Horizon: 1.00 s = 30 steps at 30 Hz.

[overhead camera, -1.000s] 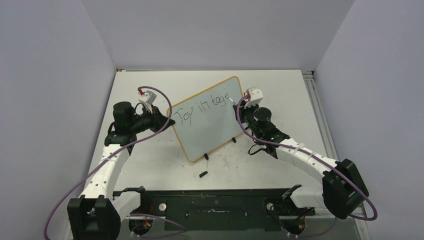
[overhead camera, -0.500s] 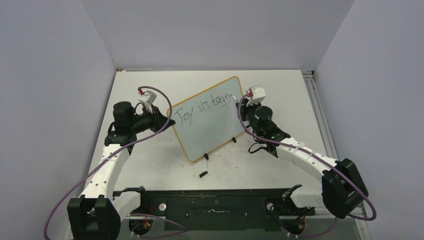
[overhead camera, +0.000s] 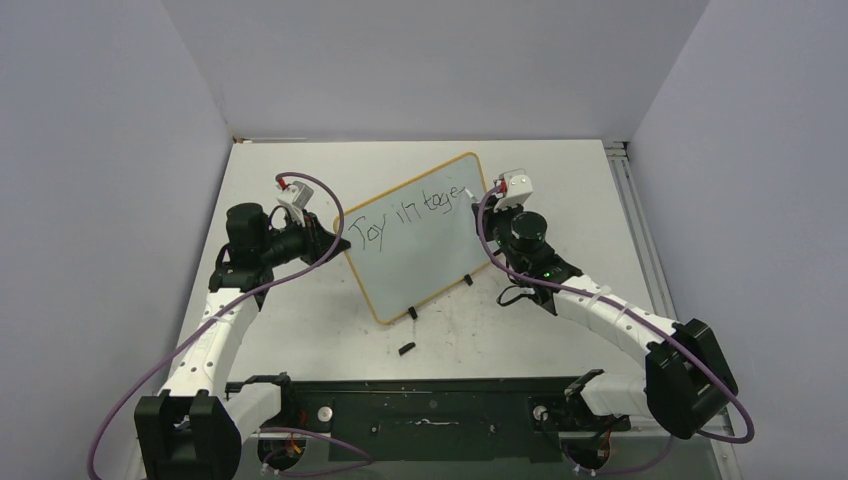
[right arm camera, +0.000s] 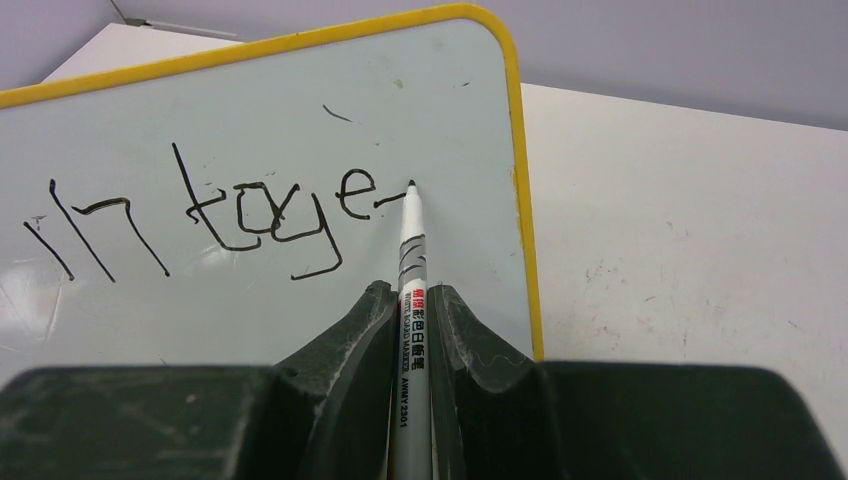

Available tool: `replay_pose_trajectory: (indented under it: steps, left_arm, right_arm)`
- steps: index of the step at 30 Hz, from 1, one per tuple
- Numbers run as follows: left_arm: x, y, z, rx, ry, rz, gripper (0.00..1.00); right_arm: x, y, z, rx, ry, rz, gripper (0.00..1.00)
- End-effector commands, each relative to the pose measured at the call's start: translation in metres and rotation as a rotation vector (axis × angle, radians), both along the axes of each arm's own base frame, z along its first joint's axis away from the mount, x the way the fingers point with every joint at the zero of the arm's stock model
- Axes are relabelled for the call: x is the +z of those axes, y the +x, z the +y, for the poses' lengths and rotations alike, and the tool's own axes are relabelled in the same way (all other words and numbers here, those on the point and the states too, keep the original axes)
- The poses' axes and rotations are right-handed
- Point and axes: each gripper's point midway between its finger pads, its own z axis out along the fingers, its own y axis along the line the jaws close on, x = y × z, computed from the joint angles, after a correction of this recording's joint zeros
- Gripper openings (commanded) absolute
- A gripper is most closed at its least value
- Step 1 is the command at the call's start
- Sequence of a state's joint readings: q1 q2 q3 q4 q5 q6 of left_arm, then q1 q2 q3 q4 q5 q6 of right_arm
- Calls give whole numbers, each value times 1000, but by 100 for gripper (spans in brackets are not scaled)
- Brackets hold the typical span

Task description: Write a sentence on the whiteboard

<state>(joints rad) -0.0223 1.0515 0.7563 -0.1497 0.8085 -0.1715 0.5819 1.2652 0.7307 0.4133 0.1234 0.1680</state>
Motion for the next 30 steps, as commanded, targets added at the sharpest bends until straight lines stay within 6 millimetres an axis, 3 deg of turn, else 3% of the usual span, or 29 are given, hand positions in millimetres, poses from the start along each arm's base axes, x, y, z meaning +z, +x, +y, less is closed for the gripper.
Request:
replay_pose_trajectory:
  steps: [1,9,15,30]
  left_arm:
    - [-2,2,3,6,27,3,0]
    - [-2,2,3,4,26,6,0]
    - [-2,2,3,2,25,6,0]
    - [-1,2,3,3,24,3,0]
  right_arm:
    - [56,7,5,9,82,-135,5]
    - [58,17,16,31,84,-147,5]
    - [46,20,18,31,71,-118,5]
    - [11,2,10,28,38,-31,5]
